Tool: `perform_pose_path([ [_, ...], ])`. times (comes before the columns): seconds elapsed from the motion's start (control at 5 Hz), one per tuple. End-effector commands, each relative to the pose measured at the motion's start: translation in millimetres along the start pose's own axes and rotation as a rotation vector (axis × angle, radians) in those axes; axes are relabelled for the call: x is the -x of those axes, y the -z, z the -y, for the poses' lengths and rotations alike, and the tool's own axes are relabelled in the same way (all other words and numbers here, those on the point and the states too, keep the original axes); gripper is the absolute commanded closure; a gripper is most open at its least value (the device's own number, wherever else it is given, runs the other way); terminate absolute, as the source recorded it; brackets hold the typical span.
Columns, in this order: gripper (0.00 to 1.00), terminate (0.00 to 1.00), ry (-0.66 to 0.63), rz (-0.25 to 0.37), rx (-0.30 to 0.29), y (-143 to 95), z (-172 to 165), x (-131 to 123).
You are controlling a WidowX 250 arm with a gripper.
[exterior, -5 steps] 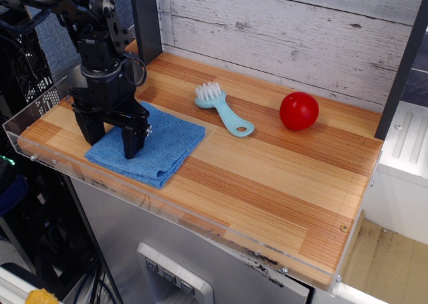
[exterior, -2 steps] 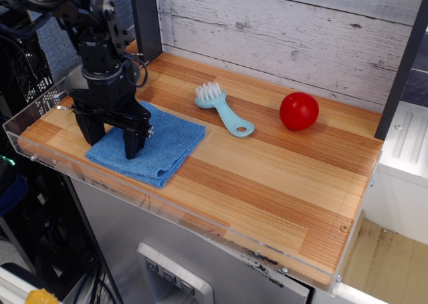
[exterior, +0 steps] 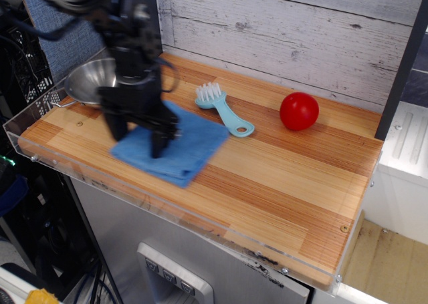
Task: Pick the blue towel and put it at bottom right edge of table
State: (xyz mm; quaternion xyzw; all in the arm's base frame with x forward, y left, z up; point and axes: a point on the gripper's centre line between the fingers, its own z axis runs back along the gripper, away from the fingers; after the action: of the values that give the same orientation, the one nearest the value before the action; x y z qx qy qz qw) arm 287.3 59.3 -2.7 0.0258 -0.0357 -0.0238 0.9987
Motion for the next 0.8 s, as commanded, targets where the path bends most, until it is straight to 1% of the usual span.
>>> perform_pose_path([
  [0.0, 0.0, 0.0, 0.115, -0.226, 0.056, 55, 109, 59],
  [0.2, 0.0, 0.0, 0.121, -0.245, 0.045, 51, 133, 76],
  [0.6, 0.0, 0.0, 0.099, -0.241, 0.009, 23, 156, 108],
])
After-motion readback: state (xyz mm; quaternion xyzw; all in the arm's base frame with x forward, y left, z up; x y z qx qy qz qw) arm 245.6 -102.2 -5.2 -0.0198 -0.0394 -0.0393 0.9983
